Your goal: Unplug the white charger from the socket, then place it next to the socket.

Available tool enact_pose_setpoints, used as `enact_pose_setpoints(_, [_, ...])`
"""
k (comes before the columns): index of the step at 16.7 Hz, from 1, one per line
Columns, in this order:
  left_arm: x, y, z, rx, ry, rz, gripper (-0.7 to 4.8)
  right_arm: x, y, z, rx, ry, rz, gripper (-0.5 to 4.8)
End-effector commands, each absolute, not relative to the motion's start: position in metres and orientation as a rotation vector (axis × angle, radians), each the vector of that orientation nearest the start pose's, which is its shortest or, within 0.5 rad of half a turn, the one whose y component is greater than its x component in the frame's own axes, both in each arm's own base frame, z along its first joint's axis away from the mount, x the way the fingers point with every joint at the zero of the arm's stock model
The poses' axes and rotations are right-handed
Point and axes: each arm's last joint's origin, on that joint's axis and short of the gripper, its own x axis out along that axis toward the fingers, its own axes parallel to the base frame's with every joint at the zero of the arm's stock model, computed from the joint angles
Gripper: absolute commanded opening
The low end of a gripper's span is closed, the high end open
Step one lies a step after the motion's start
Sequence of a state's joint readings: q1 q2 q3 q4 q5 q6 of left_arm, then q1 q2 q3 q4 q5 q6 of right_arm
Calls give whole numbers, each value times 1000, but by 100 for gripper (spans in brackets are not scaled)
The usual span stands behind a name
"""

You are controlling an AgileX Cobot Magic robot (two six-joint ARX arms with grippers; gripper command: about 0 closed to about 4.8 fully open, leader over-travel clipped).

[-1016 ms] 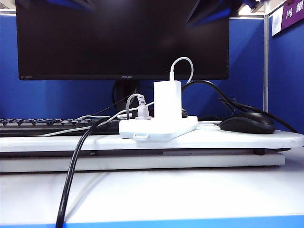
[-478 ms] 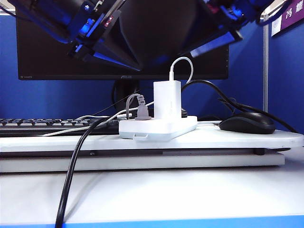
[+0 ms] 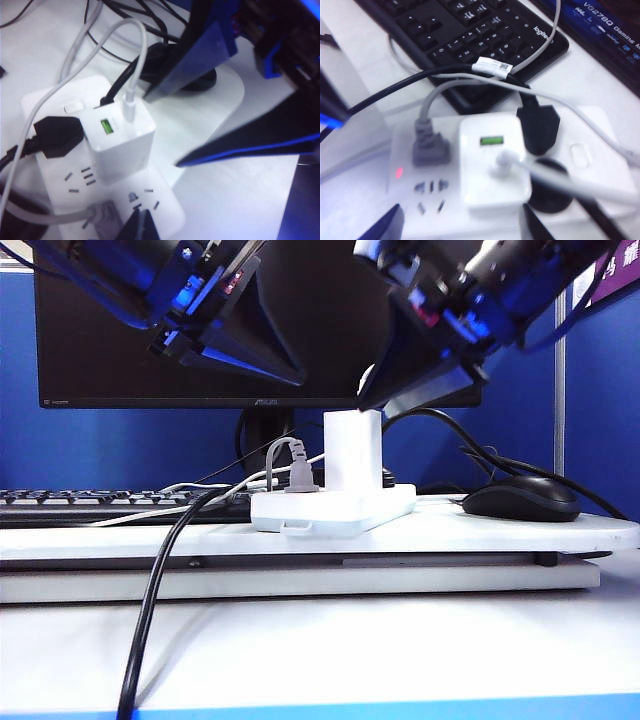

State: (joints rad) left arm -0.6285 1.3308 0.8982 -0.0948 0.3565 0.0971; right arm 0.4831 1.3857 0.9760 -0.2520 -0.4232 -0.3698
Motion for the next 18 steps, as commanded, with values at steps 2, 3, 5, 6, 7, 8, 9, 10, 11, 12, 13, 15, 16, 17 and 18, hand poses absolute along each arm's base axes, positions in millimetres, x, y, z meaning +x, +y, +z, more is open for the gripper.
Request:
enact_pose_setpoints(2, [223, -176, 262, 162, 547, -1008, -5, 264, 152, 262, -350, 456, 991, 291])
enact_pose_setpoints(3, [223, -176, 261, 162, 547, -1009, -5, 265, 153, 259, -351, 463, 989, 291])
enact_pose_setpoints(5, [223, -176, 261, 164, 546, -1010, -5, 270, 155, 253, -351, 468, 991, 291])
enact_pose_setpoints(6, [223, -176, 261, 165, 545, -1010, -5, 271, 156, 252, -351, 465, 990, 291])
enact_pose_setpoints(7, [223, -176, 261, 168, 544, -1010, -5, 273, 157, 251, -351, 460, 989, 291])
enact_pose_setpoints(8, [223, -176, 261, 168, 544, -1010, -5, 274, 157, 250, -351, 455, 989, 291])
enact_pose_setpoints(9, [225, -177, 259, 168, 553, -1011, -5, 276, 158, 249, -350, 443, 988, 290])
enact_pose_setpoints(10, [225, -177, 257, 169, 561, -1011, -5, 277, 159, 249, -350, 438, 988, 279])
enact_pose_setpoints(11, [227, -178, 254, 170, 572, -1011, -5, 277, 159, 248, -350, 436, 987, 273])
enact_pose_setpoints(12, [228, -179, 251, 171, 583, -1011, -5, 278, 160, 247, -350, 435, 986, 273])
enact_pose_setpoints(13, [229, -180, 250, 167, 588, -1010, -5, 279, 160, 246, -350, 436, 987, 273])
enact_pose_setpoints(15, [232, -182, 245, 162, 598, -1008, -5, 280, 161, 244, -350, 443, 987, 262])
enact_pose_setpoints(16, [233, -183, 243, 148, 611, -1003, -5, 281, 161, 241, -350, 452, 988, 237])
enact_pose_setpoints(17, [235, -185, 240, 130, 626, -998, -5, 281, 161, 240, -349, 458, 989, 201])
enact_pose_setpoints(18, [236, -185, 239, 101, 644, -987, -5, 281, 161, 239, -348, 463, 990, 140])
